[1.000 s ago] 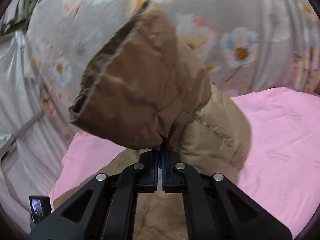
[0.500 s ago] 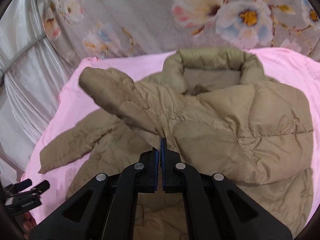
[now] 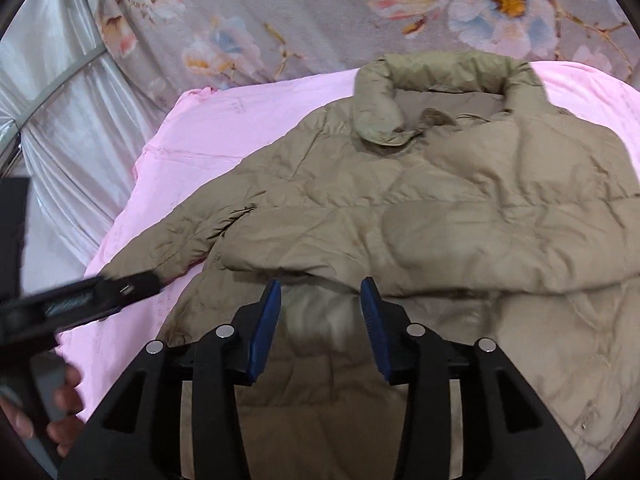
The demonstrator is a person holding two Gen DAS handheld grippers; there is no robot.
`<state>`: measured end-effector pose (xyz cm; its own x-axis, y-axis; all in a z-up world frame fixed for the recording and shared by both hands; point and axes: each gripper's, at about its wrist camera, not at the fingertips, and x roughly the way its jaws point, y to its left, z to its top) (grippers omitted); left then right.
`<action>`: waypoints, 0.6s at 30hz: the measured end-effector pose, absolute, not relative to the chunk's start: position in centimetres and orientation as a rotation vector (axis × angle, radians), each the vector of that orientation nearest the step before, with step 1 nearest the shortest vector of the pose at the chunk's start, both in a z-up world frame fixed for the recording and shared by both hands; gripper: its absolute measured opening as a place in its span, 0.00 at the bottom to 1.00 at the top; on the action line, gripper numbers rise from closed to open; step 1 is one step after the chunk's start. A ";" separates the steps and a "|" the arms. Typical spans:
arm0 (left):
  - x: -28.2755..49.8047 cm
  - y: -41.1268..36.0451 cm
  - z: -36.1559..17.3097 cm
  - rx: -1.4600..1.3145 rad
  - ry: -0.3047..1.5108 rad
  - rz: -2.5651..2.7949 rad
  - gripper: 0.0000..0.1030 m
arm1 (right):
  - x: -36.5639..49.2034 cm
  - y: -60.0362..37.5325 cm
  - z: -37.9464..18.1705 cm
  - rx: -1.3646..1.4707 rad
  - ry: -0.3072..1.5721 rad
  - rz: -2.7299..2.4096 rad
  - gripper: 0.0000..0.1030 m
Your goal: Fold large clothes
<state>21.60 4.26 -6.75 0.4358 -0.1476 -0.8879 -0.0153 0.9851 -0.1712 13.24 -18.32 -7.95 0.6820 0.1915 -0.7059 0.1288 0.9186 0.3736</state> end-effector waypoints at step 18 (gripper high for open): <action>28.0 -4.0 -10.6 -0.259 1.218 -0.180 0.05 | 6.8 -38.7 -14.5 1.099 0.637 -0.346 0.50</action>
<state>27.99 -4.03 -10.60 0.3364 -0.2743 -0.9009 -0.0014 0.9565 -0.2917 6.82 -38.70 -14.54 0.7729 0.0475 -0.6327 0.5569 0.4270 0.7124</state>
